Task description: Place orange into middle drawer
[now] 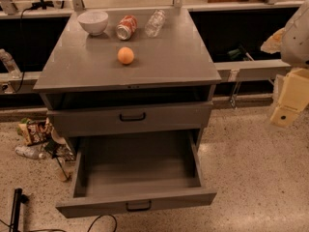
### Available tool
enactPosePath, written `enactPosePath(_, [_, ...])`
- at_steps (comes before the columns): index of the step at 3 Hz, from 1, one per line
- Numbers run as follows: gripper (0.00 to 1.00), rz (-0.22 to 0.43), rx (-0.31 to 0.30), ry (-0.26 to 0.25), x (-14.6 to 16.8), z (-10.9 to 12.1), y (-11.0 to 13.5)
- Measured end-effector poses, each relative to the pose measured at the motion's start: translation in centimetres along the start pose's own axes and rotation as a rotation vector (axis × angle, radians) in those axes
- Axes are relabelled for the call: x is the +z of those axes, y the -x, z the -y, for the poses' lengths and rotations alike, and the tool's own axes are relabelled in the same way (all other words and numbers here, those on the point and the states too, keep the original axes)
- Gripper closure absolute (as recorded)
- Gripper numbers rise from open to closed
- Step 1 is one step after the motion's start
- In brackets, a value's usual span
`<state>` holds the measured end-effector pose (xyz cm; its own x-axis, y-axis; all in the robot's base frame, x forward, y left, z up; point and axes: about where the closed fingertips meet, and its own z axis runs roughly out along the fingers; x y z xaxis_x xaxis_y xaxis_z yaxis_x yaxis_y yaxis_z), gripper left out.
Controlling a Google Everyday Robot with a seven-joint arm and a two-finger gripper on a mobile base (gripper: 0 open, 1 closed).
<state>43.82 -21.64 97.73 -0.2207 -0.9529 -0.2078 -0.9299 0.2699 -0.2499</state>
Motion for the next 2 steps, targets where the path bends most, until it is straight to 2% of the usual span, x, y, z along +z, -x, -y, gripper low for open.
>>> enactPosePath(1, [0.0,0.0,0.0,0.0,0.0,0.0,0.0])
enactPosePath(2, [0.0,0.121,0.049,-0.005,1.2,1.4,1.7])
